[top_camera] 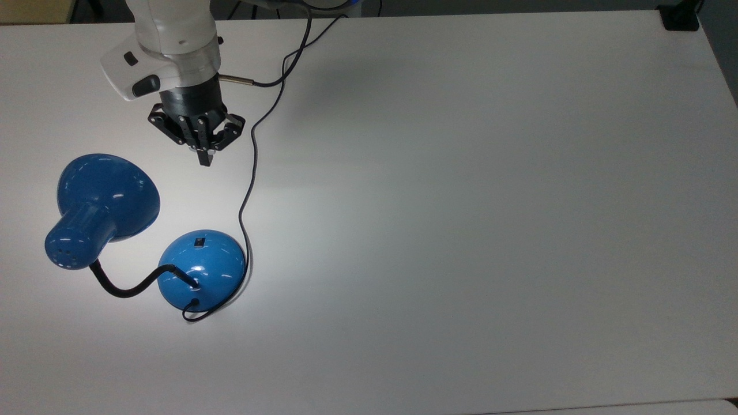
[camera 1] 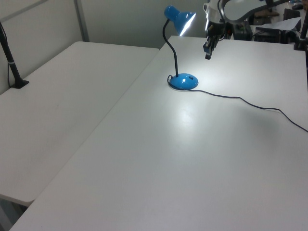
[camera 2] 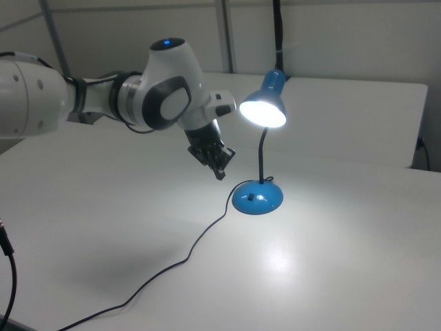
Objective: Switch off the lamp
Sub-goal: 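Move the gripper over the blue lamp base toward its black switch, then lower the gripper fingertips onto the switch and press down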
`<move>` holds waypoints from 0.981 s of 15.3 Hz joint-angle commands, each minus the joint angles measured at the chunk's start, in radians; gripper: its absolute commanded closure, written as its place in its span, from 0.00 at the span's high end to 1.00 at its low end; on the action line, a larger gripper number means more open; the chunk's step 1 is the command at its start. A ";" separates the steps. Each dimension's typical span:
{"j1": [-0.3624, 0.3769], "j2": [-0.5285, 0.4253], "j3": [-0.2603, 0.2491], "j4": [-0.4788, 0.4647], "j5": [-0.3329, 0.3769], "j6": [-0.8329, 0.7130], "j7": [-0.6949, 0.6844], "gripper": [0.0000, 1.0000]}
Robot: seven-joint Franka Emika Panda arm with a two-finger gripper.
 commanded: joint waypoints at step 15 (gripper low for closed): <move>-0.032 0.217 0.006 0.000 0.022 0.408 -0.061 0.00</move>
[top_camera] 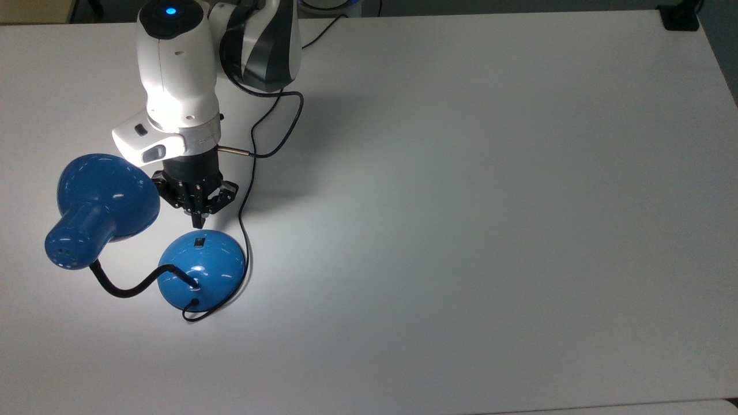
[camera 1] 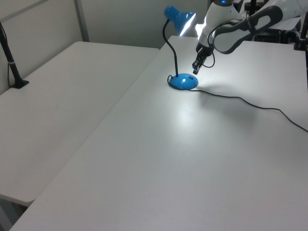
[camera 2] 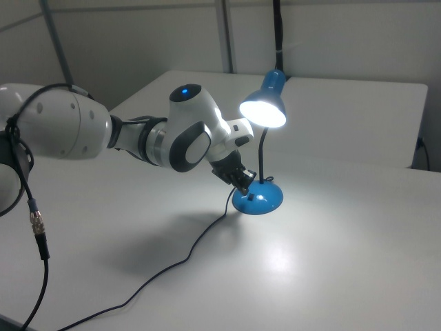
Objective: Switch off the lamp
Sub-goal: 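Lower the gripper fingertips onto the switch and press down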
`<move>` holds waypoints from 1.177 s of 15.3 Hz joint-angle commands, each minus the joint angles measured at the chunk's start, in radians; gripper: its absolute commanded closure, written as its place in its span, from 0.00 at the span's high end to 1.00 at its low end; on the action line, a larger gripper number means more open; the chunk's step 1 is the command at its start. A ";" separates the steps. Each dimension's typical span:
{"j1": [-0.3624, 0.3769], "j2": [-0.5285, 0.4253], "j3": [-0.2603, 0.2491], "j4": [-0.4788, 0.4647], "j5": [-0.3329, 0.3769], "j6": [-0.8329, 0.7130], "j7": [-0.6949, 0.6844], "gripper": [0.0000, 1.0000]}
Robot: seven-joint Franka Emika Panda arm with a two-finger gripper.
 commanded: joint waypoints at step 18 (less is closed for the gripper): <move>-0.021 0.084 0.015 -0.006 0.012 0.115 -0.054 0.00</move>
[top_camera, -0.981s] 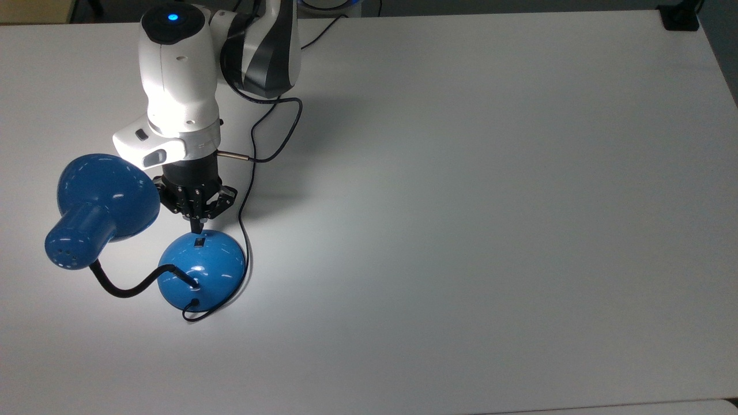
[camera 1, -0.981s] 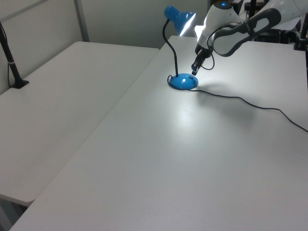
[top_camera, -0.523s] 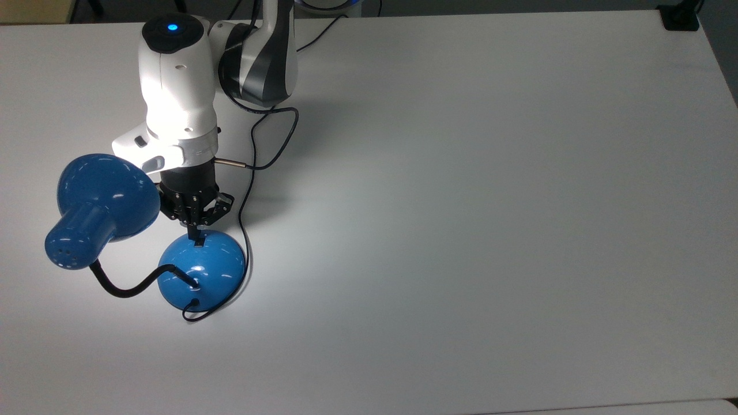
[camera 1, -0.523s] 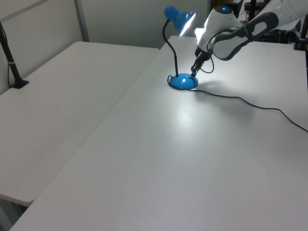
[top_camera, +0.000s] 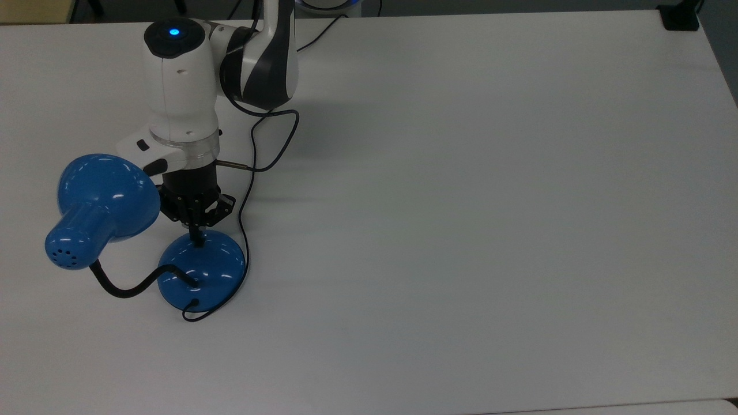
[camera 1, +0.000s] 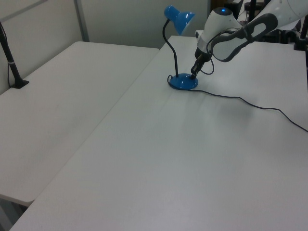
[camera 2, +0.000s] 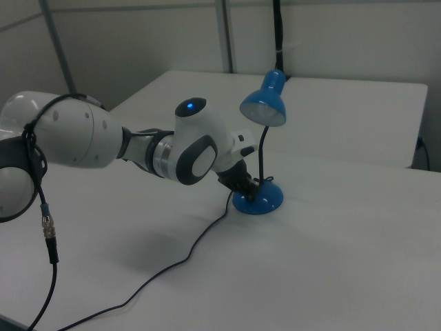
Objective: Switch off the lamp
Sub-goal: 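Lift the gripper up off the lamp base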
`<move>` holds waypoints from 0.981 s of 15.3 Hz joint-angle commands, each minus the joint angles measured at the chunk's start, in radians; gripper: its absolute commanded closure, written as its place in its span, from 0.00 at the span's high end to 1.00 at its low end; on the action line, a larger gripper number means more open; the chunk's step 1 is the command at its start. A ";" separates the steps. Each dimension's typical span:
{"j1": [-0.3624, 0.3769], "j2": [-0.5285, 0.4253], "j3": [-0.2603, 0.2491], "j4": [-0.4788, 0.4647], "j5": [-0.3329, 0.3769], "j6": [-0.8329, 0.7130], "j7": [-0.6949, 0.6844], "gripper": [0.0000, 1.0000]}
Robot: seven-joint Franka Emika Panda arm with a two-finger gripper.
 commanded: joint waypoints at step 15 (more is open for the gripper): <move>0.018 -0.199 0.129 -0.011 0.012 -0.441 -0.014 0.00</move>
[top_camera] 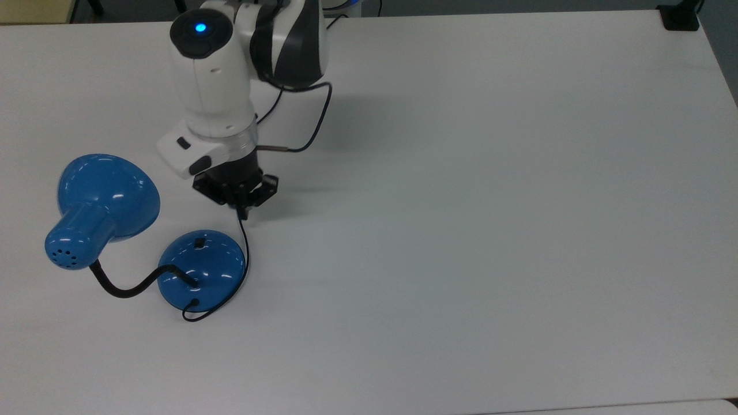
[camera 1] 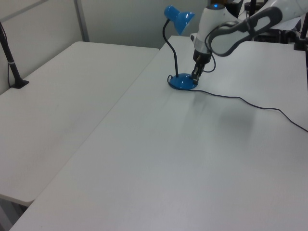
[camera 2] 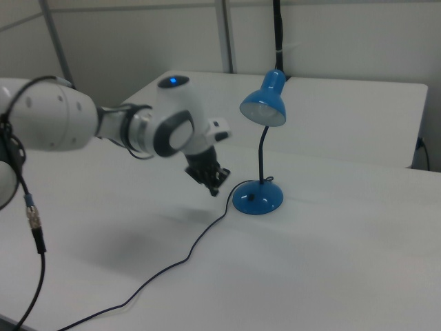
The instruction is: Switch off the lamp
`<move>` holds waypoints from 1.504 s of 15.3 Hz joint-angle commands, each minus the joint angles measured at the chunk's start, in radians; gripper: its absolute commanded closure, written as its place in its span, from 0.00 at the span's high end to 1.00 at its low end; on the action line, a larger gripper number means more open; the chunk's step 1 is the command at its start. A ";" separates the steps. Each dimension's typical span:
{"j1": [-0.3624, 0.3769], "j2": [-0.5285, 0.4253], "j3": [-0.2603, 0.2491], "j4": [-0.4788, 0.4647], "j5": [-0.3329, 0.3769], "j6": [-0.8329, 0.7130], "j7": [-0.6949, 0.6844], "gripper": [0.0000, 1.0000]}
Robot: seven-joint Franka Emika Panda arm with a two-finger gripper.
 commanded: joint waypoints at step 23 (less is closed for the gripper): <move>0.239 -0.431 -0.084 0.107 -0.048 -0.737 0.165 1.00</move>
